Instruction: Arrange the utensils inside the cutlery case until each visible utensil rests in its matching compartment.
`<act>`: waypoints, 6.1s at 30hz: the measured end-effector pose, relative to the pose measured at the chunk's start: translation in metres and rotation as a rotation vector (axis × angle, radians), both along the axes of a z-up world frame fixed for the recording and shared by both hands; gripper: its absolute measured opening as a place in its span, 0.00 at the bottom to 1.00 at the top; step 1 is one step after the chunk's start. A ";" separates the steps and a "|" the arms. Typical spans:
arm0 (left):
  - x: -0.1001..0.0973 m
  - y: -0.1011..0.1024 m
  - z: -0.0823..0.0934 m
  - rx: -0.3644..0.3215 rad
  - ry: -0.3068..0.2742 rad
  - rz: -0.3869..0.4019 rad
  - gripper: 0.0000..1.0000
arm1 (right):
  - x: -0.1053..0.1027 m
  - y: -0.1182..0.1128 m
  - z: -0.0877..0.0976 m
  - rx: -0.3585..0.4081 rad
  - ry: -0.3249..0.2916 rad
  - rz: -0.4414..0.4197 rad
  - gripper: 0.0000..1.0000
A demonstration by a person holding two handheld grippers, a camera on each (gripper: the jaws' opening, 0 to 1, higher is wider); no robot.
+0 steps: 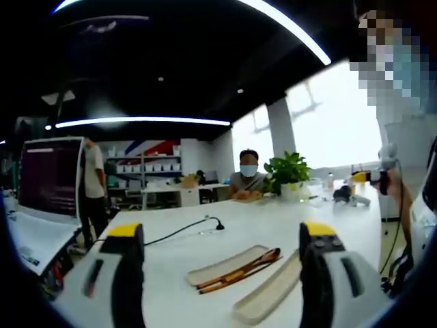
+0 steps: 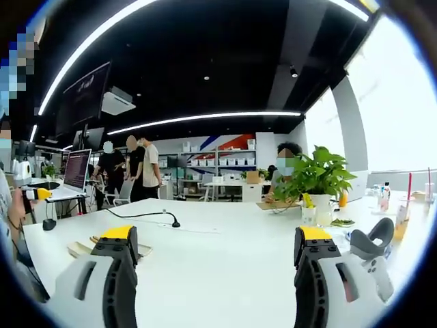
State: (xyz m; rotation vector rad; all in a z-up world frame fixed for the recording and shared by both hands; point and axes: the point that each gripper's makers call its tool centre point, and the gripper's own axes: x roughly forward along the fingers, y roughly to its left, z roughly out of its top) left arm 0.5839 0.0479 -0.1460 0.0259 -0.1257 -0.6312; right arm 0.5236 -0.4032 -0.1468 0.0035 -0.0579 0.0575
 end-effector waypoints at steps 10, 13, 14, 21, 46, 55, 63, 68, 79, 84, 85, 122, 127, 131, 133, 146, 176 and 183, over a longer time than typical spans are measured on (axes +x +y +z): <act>0.004 0.002 -0.003 0.016 0.016 -0.010 1.00 | 0.001 -0.002 -0.002 0.007 0.013 0.004 0.99; 0.005 0.004 -0.002 0.015 0.019 -0.010 1.00 | 0.002 -0.002 -0.005 0.001 0.025 0.003 0.99; 0.006 0.005 -0.002 0.015 0.020 -0.010 1.00 | 0.002 -0.003 -0.004 0.005 0.022 0.003 0.99; 0.006 0.004 -0.002 0.008 0.028 -0.016 1.00 | 0.002 -0.004 -0.004 0.012 0.021 0.005 0.99; 0.006 0.010 0.001 0.002 0.028 -0.024 1.00 | 0.002 0.002 -0.007 0.027 0.028 0.034 0.99; 0.005 0.008 0.000 0.007 0.029 -0.023 1.00 | 0.002 0.003 -0.007 0.033 0.029 0.042 0.99; 0.004 0.008 -0.001 0.010 0.030 -0.023 1.00 | 0.002 0.006 -0.009 0.034 0.032 0.048 0.99; 0.004 0.007 0.000 0.011 0.031 -0.029 1.00 | 0.002 0.001 -0.009 0.046 0.032 0.030 0.99; 0.009 0.007 -0.005 0.028 0.039 -0.032 1.00 | 0.000 -0.008 -0.010 0.085 0.034 -0.016 0.99; 0.012 0.011 -0.005 0.015 0.041 -0.017 1.00 | 0.000 -0.008 -0.017 0.094 0.066 -0.003 0.99; 0.013 0.012 -0.005 0.011 0.040 -0.017 1.00 | 0.000 -0.009 -0.016 0.088 0.070 -0.002 0.99; 0.022 -0.002 -0.029 0.087 0.104 -0.105 0.97 | 0.078 0.106 0.011 -0.131 0.183 0.426 0.96; 0.031 -0.007 -0.036 0.143 0.124 -0.115 0.93 | 0.087 0.123 0.007 -0.138 0.193 0.480 0.97; 0.037 -0.012 -0.037 0.179 0.130 -0.132 0.92 | 0.093 0.133 0.001 -0.167 0.211 0.502 0.96; 0.042 -0.013 -0.037 0.201 0.133 -0.141 0.89 | 0.096 0.139 -0.001 -0.173 0.219 0.522 0.95; 0.065 -0.018 -0.046 0.338 0.169 -0.187 0.79 | 0.115 0.178 -0.011 -0.196 0.237 0.640 0.88; 0.093 -0.041 -0.131 0.743 0.317 -0.402 0.45 | 0.151 0.253 -0.066 -0.319 0.341 0.883 0.60; 0.098 -0.038 -0.157 0.864 0.370 -0.453 0.38 | 0.150 0.280 -0.088 -0.346 0.402 0.986 0.56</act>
